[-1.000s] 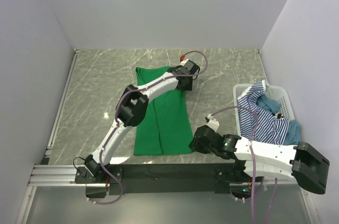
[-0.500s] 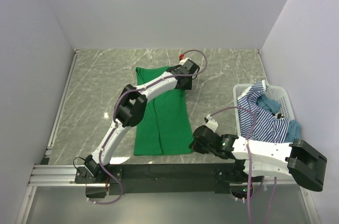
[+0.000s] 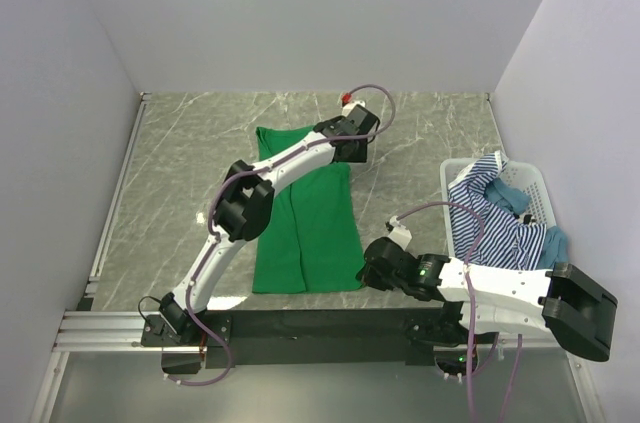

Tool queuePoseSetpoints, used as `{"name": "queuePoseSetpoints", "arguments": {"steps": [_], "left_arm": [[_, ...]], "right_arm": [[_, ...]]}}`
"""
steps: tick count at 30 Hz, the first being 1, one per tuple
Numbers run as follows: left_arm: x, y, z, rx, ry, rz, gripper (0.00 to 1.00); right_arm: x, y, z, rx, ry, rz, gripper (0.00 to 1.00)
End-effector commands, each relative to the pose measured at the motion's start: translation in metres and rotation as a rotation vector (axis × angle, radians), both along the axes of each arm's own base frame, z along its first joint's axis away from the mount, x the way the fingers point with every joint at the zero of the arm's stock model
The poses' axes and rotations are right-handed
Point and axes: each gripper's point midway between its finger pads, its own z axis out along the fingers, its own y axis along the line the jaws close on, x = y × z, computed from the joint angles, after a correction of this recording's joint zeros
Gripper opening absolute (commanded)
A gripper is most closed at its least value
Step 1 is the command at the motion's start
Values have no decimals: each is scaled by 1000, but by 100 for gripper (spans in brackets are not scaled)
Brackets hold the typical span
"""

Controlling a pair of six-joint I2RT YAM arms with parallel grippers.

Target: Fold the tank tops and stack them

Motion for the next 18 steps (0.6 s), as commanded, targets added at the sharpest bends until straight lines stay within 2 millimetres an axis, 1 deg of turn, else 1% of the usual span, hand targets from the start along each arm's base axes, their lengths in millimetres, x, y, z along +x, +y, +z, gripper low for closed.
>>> {"name": "queuePoseSetpoints", "arguments": {"steps": [1,4,5,9,13,18], "left_arm": [[-3,-13,7,4,-25,-19,47],[-5,-12,-4,26,-13,-15,46],[-6,-11,-11,38,-3,-12,46],[-6,-4,-20,76,-10,21,45],[-4,2,-22,92,-23,43,45],[-2,-3,-20,86,-32,22,46]], "right_arm": [[-7,-15,-15,-68,24,-8,2],[-7,-15,-16,-70,25,-6,2],[-7,-15,-15,-71,23,-6,2],[-7,-15,-16,-68,24,-8,2],[-8,-16,-17,-73,28,-6,2],[-8,-17,-17,-76,28,-10,2]]}}
